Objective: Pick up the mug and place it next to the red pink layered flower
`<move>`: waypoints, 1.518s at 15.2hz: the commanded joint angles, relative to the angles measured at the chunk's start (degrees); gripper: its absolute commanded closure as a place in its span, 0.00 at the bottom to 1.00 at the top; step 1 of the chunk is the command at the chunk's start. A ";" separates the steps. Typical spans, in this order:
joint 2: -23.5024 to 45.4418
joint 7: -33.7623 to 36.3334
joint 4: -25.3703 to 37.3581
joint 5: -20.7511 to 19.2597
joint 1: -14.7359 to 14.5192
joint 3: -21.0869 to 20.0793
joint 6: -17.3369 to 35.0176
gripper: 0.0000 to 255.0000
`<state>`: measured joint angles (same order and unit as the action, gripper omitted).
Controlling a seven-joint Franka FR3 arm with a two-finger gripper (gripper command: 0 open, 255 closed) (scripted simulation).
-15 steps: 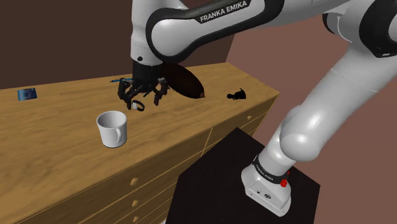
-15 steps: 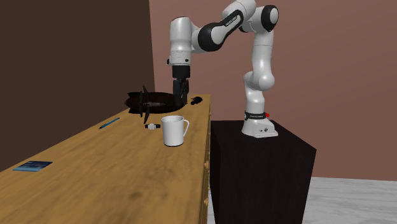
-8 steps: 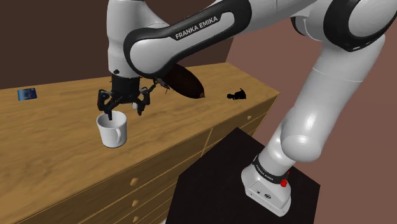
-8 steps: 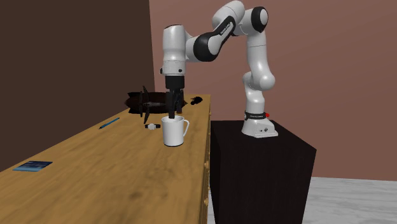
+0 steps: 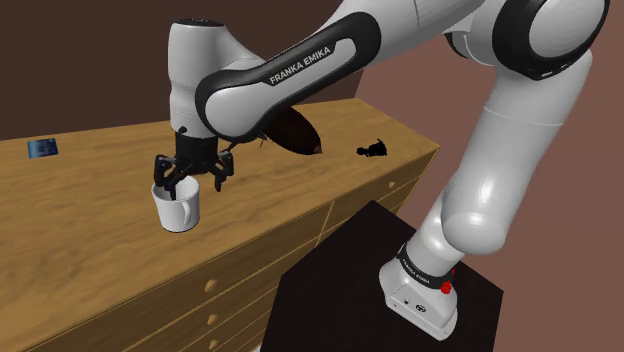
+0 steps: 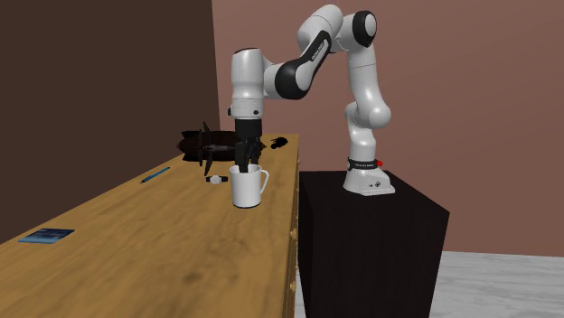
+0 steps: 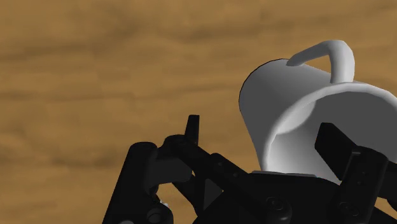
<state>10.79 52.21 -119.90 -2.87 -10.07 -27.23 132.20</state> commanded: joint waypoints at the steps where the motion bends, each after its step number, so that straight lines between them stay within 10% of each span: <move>1: 0.03 0.02 -0.02 -0.02 -0.01 0.00 0.06 0.00; 4: 0.02 0.02 -0.02 -0.02 -0.01 0.00 0.05 0.00; 5: 0.02 0.02 -0.02 -0.02 -0.01 0.00 0.05 1.00; 23: -3.78 -1.34 2.94 2.28 0.55 -0.48 -6.29 1.00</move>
<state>7.47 51.04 -117.21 -0.86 -9.59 -27.68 126.58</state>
